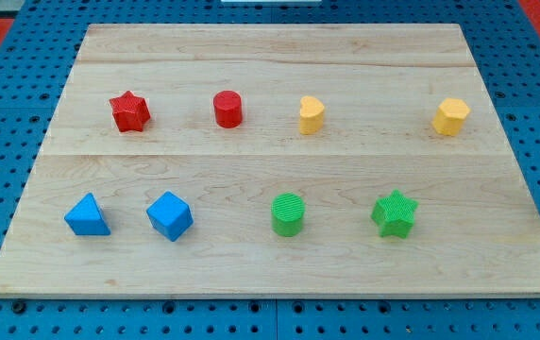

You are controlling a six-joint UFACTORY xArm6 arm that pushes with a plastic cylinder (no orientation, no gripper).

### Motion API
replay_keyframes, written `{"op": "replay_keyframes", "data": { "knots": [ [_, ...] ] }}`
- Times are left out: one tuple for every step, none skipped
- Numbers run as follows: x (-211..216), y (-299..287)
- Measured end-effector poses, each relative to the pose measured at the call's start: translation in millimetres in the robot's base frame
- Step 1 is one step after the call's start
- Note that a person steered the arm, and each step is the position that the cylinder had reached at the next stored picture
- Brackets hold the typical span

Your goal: Slightly push the yellow hexagon towards the yellow heart

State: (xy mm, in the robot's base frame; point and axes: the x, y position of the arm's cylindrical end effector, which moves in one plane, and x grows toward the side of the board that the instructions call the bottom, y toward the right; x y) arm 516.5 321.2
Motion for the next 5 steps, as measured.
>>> {"op": "replay_keyframes", "data": {
  "knots": [
    [-35,24],
    [-35,24],
    [-34,24],
    [-31,-19],
    [-52,-112]
  ]
}}
